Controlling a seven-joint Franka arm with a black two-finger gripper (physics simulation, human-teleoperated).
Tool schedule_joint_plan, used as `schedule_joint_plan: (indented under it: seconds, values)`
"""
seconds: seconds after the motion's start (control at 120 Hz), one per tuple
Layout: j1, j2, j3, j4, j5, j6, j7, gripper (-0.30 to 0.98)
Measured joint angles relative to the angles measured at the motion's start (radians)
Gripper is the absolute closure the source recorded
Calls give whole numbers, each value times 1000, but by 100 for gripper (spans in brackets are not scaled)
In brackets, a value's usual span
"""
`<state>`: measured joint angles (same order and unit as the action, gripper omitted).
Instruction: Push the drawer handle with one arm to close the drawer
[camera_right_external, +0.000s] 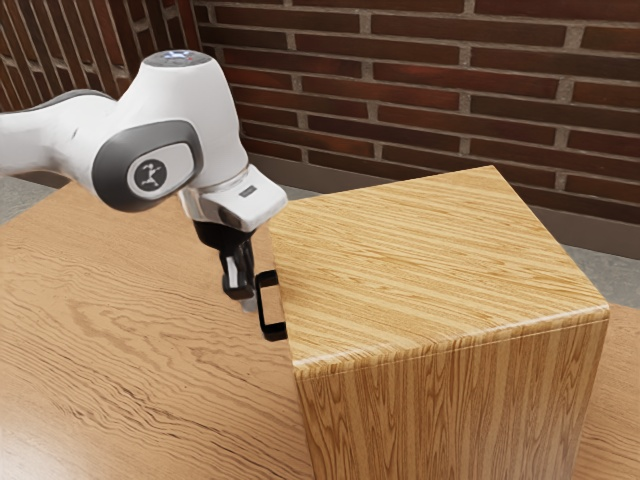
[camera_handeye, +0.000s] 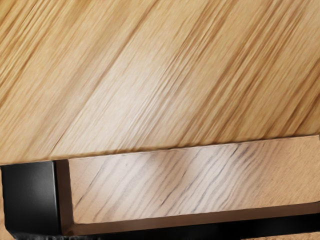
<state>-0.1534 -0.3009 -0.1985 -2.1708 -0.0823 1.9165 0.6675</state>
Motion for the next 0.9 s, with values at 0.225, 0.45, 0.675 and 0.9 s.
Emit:
schedule_joint_plan:
  seconds: [0.225,0.45,0.675,0.9]
  values:
    - [34,-86,3,-27,-19,-54,4,77]
    - [253,-144,26,95,34,-224,1,76]
    - [314,57,93,405,73,-344,-42,34]
    - [315,121,101,488,90,-403,-192,12]
